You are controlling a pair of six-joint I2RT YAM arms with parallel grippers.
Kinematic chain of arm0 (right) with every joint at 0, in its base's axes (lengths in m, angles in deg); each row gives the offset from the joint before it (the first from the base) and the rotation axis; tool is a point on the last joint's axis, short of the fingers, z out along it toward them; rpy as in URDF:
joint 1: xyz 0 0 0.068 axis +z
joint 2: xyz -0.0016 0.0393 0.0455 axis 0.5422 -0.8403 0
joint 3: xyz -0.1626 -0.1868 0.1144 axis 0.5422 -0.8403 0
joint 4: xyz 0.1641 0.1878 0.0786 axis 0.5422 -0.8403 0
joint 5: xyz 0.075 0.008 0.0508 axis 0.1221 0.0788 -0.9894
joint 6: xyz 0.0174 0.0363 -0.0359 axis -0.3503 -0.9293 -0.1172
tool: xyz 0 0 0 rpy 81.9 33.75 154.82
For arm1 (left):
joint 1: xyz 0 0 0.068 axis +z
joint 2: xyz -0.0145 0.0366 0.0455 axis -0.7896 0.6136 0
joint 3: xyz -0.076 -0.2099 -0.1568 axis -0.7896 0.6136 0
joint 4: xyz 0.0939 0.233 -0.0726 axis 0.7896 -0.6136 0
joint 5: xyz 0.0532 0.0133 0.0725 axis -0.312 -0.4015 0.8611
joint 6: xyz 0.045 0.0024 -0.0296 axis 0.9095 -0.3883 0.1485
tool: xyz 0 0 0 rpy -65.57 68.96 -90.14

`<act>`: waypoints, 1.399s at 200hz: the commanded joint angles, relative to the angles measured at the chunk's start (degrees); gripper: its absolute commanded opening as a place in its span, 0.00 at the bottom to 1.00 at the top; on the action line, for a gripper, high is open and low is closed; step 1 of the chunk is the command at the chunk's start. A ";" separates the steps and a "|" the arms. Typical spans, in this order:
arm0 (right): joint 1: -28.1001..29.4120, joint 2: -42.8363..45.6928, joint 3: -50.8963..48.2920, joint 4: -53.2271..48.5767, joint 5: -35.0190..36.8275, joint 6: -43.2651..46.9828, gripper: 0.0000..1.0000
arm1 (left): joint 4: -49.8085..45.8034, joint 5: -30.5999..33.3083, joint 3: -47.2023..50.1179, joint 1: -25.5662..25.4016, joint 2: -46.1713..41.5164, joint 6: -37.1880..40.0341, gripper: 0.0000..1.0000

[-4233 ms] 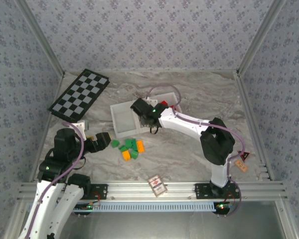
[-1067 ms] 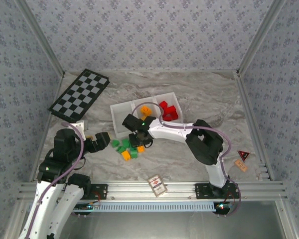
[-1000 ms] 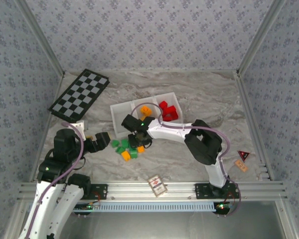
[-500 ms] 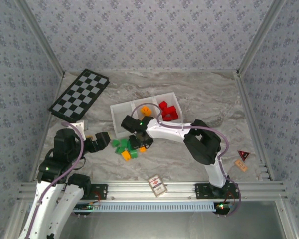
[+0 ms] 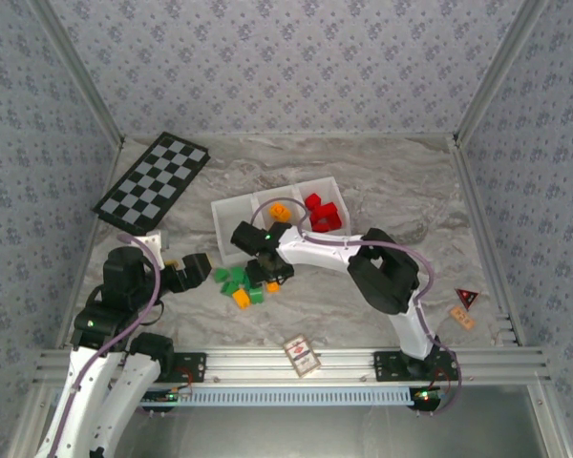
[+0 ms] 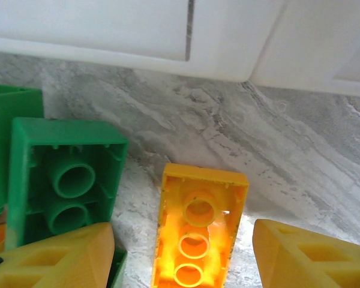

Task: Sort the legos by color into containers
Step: Pick up the lego from the bottom-center of the table, then place the lego in the container.

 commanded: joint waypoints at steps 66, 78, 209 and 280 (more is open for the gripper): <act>-1.63 -2.61 -0.84 -2.79 0.39 -1.24 0.52 | 0.46 0.45 -0.11 -0.37 -0.50 0.54 1.00; -1.81 -2.48 -1.11 -2.98 0.65 -1.29 0.49 | 0.38 0.49 -0.11 -0.37 -0.49 0.51 1.00; -10.31 9.87 6.04 -7.38 3.69 7.30 0.35 | 0.43 0.44 -0.11 -0.38 -0.49 0.45 1.00; -19.24 -5.61 28.25 -10.48 -3.95 12.62 0.33 | 0.28 0.47 -0.06 -0.55 -0.47 0.37 1.00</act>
